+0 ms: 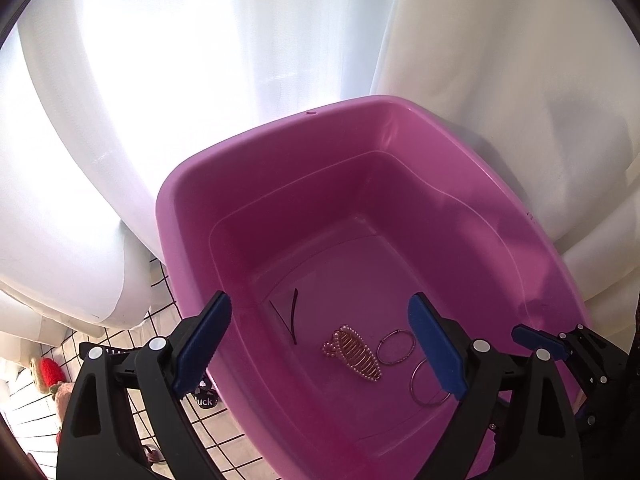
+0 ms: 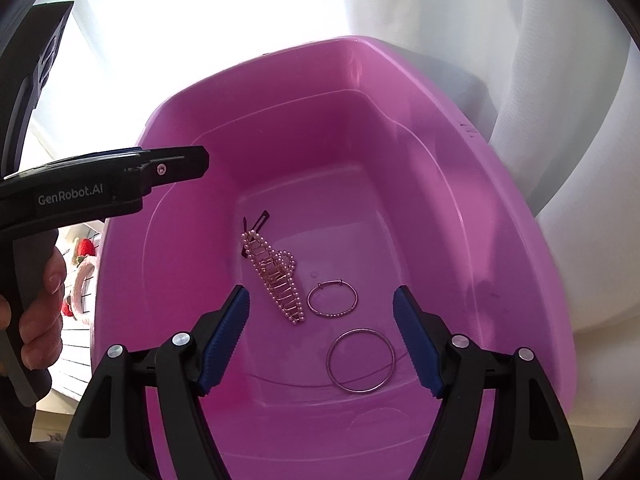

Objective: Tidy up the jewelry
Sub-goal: 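Open the left tool to drop the black clip while the right tool releases the ring into the tub, then lift the open left tool away from the tub, then move the left tool to the pink headband while the right tool approaches the black lanyard, then close the left tool on the pink headband band while the right tool grasps the black lanyard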

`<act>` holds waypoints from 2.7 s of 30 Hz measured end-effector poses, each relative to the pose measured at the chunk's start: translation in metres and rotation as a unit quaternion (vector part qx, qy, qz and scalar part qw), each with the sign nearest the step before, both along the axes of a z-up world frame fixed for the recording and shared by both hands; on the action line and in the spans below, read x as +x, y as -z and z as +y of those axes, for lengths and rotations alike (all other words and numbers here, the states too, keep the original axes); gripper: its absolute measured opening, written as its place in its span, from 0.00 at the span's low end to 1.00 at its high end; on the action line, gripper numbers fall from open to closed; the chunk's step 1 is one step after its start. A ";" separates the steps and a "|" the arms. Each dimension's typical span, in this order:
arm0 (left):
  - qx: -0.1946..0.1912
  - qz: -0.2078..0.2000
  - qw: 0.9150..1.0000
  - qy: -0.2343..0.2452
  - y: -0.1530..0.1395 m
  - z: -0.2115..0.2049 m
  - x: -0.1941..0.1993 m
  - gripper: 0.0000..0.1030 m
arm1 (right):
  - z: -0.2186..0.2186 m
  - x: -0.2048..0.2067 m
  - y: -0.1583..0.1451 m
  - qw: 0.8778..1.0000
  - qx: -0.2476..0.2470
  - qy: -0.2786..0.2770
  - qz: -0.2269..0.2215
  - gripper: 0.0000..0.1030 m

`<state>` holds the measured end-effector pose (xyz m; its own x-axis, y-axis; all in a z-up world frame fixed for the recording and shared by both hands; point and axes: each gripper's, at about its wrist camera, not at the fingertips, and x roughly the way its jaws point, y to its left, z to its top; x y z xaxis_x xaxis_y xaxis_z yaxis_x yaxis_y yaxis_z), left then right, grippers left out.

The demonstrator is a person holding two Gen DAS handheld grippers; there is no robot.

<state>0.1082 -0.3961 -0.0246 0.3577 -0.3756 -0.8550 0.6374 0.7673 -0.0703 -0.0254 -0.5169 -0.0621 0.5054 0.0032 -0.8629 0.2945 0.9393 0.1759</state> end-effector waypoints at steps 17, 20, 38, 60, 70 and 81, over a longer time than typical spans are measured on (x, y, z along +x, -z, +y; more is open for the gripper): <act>-0.056 -0.024 0.998 -0.030 -0.036 0.068 -0.006 0.87 | 0.040 0.000 -0.033 0.999 -0.018 -0.009 -0.039 0.69; -0.064 -0.031 0.997 -0.039 -0.041 0.086 -0.005 0.87 | 0.054 0.001 -0.040 0.998 -0.023 -0.017 -0.049 0.69; -0.077 -0.051 0.988 -0.125 -0.062 0.237 -0.005 0.88 | 0.175 0.019 -0.062 0.990 -0.034 -0.116 -0.078 0.69; -0.056 -0.014 0.944 -0.326 0.016 0.475 -0.051 0.88 | 0.308 0.039 -0.023 0.981 -0.026 -0.187 -0.036 0.69; -0.043 0.011 0.941 -0.334 0.075 0.483 -0.046 0.89 | 0.311 0.034 0.010 0.987 -0.088 -0.136 -0.020 0.76; -0.052 0.021 0.919 -0.390 0.116 0.480 -0.021 0.89 | 0.269 0.073 0.051 0.988 -0.114 -0.101 -0.013 0.76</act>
